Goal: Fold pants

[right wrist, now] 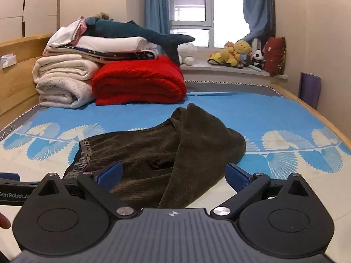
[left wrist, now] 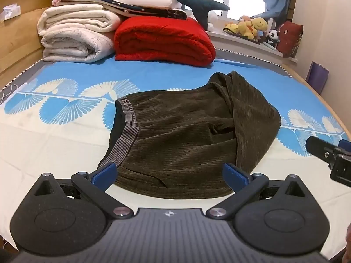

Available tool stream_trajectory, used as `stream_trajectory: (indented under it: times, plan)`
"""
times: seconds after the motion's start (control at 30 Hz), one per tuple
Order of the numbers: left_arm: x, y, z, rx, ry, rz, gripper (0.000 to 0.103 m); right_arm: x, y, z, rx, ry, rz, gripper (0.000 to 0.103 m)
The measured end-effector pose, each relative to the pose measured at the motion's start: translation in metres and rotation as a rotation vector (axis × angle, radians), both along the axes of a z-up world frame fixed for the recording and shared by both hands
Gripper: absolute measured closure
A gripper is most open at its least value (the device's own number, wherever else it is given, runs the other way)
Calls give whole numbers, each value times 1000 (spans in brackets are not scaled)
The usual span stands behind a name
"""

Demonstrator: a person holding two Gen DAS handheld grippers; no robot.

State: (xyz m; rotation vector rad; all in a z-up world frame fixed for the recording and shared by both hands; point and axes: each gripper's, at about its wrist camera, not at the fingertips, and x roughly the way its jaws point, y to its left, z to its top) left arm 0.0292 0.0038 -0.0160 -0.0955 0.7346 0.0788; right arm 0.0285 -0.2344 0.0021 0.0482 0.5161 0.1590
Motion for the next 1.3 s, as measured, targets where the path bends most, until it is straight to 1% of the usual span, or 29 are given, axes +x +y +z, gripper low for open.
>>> stream_trajectory:
  times: [0.17, 0.3, 0.6, 0.93, 1.3]
  plan:
    - [0, -2, 2, 12, -8, -9, 0, 2, 3, 0, -25, 25, 1, 3]
    - [-1, -4, 0, 18, -12, -11, 0, 5, 1, -4, -15, 50, -12, 3]
    - [-2, -6, 0, 19, -13, -11, 0, 6, 2, -5, -39, 57, -13, 3]
    - [-2, -5, 0, 22, -15, -12, 0, 9, 3, -9, -36, 78, -25, 3]
    - [-2, -5, 0, 20, -14, -15, 0, 10, 6, -10, -32, 80, -22, 3]
